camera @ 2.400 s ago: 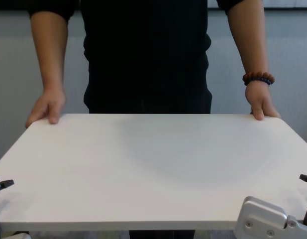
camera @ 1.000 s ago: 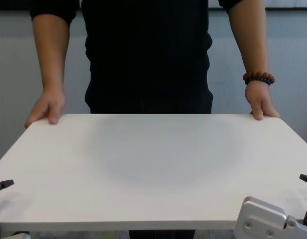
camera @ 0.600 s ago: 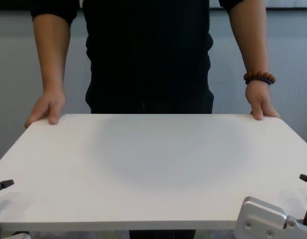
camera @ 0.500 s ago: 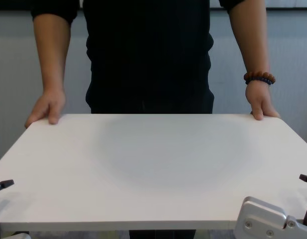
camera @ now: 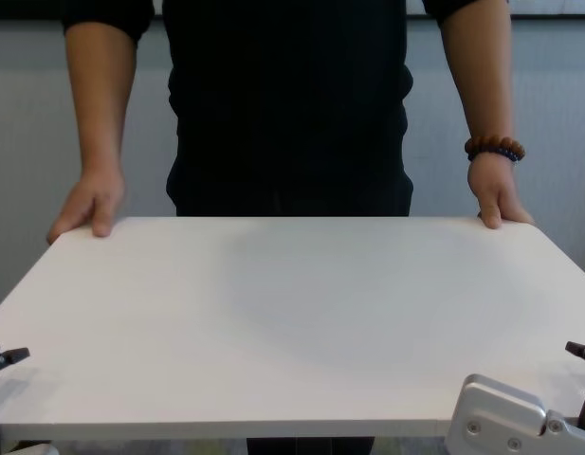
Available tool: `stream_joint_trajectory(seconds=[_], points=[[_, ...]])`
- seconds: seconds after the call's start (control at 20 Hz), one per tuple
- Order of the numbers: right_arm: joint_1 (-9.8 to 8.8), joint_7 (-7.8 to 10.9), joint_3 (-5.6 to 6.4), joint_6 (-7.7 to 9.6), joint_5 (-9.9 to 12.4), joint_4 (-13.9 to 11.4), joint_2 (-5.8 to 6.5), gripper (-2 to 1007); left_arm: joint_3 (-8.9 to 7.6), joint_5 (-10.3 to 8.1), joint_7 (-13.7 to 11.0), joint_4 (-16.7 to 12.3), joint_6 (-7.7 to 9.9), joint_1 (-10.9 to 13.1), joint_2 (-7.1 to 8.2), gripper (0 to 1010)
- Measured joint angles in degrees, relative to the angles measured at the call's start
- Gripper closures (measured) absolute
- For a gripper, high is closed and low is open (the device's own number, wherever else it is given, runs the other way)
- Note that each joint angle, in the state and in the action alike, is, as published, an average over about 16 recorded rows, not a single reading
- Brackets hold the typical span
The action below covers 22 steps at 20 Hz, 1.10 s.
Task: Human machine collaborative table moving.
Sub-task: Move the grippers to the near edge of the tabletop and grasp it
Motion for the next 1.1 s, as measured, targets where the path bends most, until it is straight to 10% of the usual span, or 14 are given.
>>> stream_joint_trajectory(seconds=[1.1], points=[[0.00,0.04,-0.02,0.01,0.0,0.0,0.00,665,0.00,0.01,0.0,0.0,0.00,0.0,0.00,661]])
